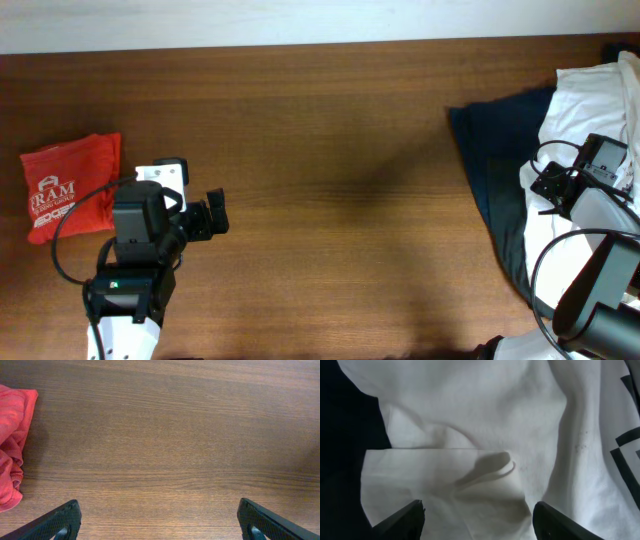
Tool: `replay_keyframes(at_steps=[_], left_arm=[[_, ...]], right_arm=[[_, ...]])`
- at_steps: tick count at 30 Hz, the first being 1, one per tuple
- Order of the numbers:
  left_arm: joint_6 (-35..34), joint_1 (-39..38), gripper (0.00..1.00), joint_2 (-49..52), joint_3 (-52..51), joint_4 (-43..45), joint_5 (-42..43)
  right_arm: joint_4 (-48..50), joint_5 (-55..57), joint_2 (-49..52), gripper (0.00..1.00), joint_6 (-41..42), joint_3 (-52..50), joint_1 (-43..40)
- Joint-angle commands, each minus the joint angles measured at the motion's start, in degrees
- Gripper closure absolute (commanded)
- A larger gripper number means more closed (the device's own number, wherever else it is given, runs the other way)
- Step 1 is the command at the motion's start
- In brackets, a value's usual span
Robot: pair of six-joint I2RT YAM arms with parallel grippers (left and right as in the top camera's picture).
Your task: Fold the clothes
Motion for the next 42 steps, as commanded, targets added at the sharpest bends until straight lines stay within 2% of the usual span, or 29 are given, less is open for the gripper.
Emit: replay_keyframes(at_steps=[1, 4, 5, 7, 8, 11, 12, 13, 15, 18, 21, 25, 26, 31, 36, 42], left_arm=[[0.7, 0.2, 0.01, 0.0, 1.1, 0.0, 0.8], [0.7, 0.2, 0.01, 0.0, 1.1, 0.0, 0.8], [0.7, 0.2, 0.01, 0.0, 1.1, 0.0, 0.8], [0.7, 0.2, 0.01, 0.0, 1.1, 0.0, 0.8], [0.7, 0.2, 0.01, 0.0, 1.1, 0.0, 0.8], [0.7, 0.2, 0.01, 0.0, 1.1, 0.0, 0.8], [0.7, 0.2, 0.01, 0.0, 1.1, 0.0, 0.8], [0.7, 0.2, 0.01, 0.0, 1.1, 0.0, 0.8], [0.7, 0.3, 0.01, 0.0, 1.1, 0.0, 0.8], [0.7, 0.2, 0.01, 0.0, 1.1, 0.0, 0.8], [0.7, 0.2, 0.01, 0.0, 1.1, 0.0, 0.8], [0.7, 0.2, 0.01, 0.0, 1.1, 0.0, 0.8], [0.7, 0.2, 0.01, 0.0, 1.1, 0.0, 0.8], [0.7, 0.2, 0.01, 0.0, 1.1, 0.0, 0.8], [0.7, 0.2, 0.01, 0.0, 1.1, 0.0, 0.8], [0.7, 0.2, 0.01, 0.0, 1.1, 0.0, 0.8]], right_arm=[[-0.4, 0.2, 1.7, 0.28, 0.2, 0.7, -0.3], [-0.4, 1.9, 1.7, 0.28, 0.2, 0.8, -0.3], [-0.4, 2.6, 1.7, 0.32, 0.2, 0.8, -0.3], [-0.4, 3.0, 1.7, 0.49, 0.2, 0.8, -0.3], [-0.4, 3.0, 1.7, 0.61, 0.2, 0.9, -0.3], [-0.7, 3.0, 1.2, 0.77, 0.2, 1.6, -0.3], [-1.2, 2.9, 0.6, 0.89, 0.2, 2.0, -0.3], [-1.5, 2.4, -0.1, 0.95, 0.2, 2.1, -0.2], [-2.4, -4.0, -2.9, 0.96, 0.0, 3.5, -0.2], [-5.3, -20.0, -8.0, 0.96, -0.4, 7.2, -0.2], [-14.2, -33.1, -13.3, 0.96, -0.5, 11.8, 1.9], [-20.3, -41.7, -20.2, 0.96, -3.1, 13.2, 11.0], [-21.4, -43.5, -22.6, 0.96, -3.0, 13.2, 16.6], [-22.1, -43.3, -23.3, 0.96, -3.0, 13.2, 35.6], [-17.4, -37.6, -17.6, 0.96, -3.0, 13.2, 52.9], [0.7, -34.1, -8.6, 0.96, 1.5, 13.2, 63.6]])
